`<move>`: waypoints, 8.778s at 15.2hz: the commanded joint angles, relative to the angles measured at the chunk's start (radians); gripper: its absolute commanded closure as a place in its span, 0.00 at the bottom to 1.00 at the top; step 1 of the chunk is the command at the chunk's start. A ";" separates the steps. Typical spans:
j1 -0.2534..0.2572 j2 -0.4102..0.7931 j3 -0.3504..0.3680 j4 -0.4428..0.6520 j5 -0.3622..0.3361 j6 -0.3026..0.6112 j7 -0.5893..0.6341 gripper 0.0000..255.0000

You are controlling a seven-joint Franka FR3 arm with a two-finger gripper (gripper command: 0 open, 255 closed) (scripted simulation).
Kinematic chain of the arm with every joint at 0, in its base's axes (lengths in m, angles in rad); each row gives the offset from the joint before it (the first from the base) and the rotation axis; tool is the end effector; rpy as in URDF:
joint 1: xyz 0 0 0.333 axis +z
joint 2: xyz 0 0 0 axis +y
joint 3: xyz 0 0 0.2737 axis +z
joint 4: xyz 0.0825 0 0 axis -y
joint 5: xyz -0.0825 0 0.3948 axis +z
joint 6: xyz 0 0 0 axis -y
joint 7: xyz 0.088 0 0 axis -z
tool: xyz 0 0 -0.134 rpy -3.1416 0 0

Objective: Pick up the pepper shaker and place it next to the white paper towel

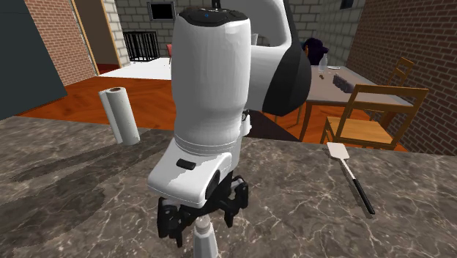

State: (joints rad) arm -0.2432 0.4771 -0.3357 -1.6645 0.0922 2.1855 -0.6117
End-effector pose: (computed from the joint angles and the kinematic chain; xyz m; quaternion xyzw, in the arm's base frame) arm 0.5729 -0.3495 0.2798 0.9986 0.0112 0.0091 0.0505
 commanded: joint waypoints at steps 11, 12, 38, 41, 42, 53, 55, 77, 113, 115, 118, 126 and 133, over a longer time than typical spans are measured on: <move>0.000 0.001 0.000 -0.002 0.000 0.002 0.000 1.00; 0.000 0.001 0.000 -0.002 0.000 0.003 0.000 1.00; 0.004 -0.086 -0.018 0.186 -0.031 -0.268 0.007 1.00; 0.002 -0.089 -0.019 0.222 -0.032 -0.307 0.006 1.00; 0.001 -0.090 -0.020 0.235 -0.032 -0.320 0.006 1.00; -0.013 -0.075 -0.022 0.405 -0.027 -0.475 -0.001 1.00; -0.018 -0.068 -0.023 0.443 -0.025 -0.506 -0.002 1.00; -0.082 -0.244 -0.071 0.381 -0.064 -0.606 -0.128 1.00; -0.245 -0.568 -0.237 -0.213 -0.178 -0.288 -0.448 1.00; -0.246 -0.567 -0.238 -0.238 -0.178 -0.261 -0.448 1.00; -0.247 -0.563 -0.240 -0.275 -0.177 -0.221 -0.448 1.00; -0.249 -0.541 -0.246 -0.363 -0.167 -0.115 -0.453 1.00; -0.252 -0.510 -0.252 -0.428 -0.150 -0.022 -0.464 1.00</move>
State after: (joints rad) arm -0.4942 -0.0400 -0.5859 -2.0869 -0.0626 2.1506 -1.0717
